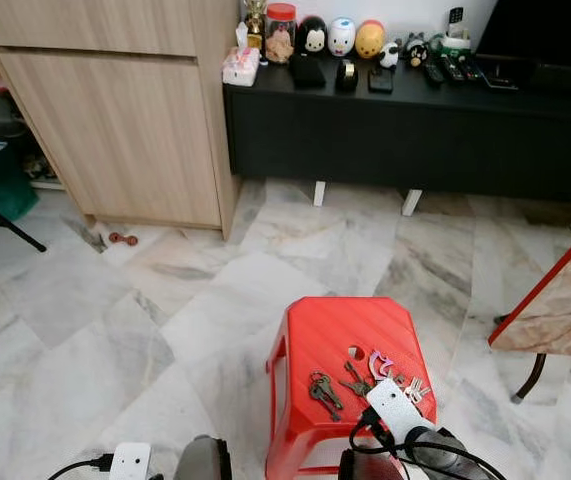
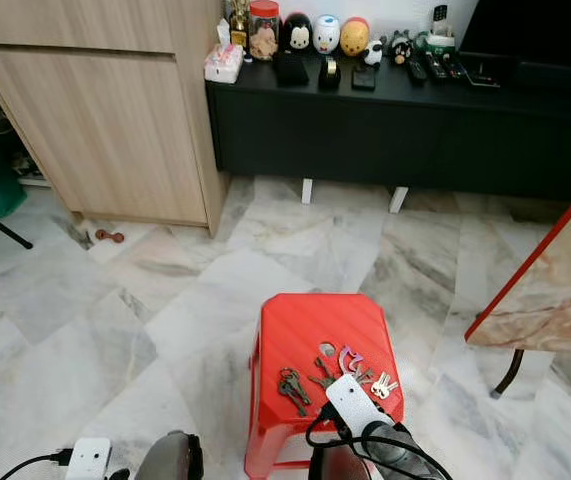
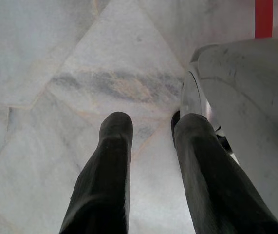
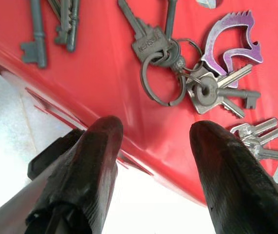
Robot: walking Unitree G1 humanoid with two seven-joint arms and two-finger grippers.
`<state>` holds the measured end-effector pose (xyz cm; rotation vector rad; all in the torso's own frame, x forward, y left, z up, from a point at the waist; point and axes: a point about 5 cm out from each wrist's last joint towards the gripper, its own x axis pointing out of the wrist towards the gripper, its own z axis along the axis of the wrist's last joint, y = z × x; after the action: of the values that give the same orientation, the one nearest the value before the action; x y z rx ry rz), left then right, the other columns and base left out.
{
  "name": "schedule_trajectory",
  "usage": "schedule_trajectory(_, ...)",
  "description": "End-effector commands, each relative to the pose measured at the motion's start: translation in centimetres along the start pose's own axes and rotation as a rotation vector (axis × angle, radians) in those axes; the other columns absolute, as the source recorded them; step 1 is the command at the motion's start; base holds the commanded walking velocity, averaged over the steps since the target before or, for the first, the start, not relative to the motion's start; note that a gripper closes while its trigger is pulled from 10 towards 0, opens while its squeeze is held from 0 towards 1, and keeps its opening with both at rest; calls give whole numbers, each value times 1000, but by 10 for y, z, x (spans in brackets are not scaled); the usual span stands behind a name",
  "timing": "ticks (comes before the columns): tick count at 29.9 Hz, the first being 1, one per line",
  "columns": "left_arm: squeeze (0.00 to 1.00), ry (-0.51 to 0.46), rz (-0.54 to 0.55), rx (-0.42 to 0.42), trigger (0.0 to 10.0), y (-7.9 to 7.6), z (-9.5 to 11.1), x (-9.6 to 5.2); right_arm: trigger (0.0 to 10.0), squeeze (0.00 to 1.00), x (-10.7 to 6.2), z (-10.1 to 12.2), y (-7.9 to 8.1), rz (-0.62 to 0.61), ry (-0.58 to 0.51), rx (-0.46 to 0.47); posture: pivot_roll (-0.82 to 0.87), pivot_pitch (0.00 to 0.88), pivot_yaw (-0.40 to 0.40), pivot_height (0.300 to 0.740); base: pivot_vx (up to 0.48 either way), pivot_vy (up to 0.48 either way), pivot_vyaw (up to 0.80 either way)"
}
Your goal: Hang keys on a hook
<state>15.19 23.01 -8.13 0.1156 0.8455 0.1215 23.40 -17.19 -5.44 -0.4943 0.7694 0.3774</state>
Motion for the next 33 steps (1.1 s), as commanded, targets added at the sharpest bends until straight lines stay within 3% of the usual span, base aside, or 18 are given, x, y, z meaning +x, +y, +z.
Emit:
schedule_trajectory(1,0,86,-70,4,10000,-20,-25,-8,10000,0,-1,-2,-4,-16,-3,-30,30,184,-113,638,0,0,0)
schedule_trajectory(6,0,71,-61,7,10000,-21,-28,-11,10000,0,0,4,-8,-31,-21,-117,28,198,-119,638,0,0,0)
schedule_trajectory(14,0,64,-58,2,10000,-23,-32,-14,10000,0,0,7,-9,-24,-37,-118,31,212,-126,638,0,0,0)
schedule_trajectory(25,0,55,-54,1,10000,-24,-33,-16,10000,0,2,29,-12,-24,-140,-105,35,213,-129,638,0,0,0)
schedule_trajectory(29,0,-25,2,-34,10000,-22,-28,-18,10000,0,2,30,-11,-16,-136,-116,36,216,-131,638,0,0,0)
schedule_trajectory(30,0,-127,65,-51,10000,-20,-22,-21,10000,0,2,27,-9,-1,-125,-130,41,218,-132,638,0,0,0)
schedule_trajectory(33,0,-201,87,-69,10000,-19,-16,-24,10000,0,2,26,-8,7,-118,-138,41,218,-132,638,0,0,0)
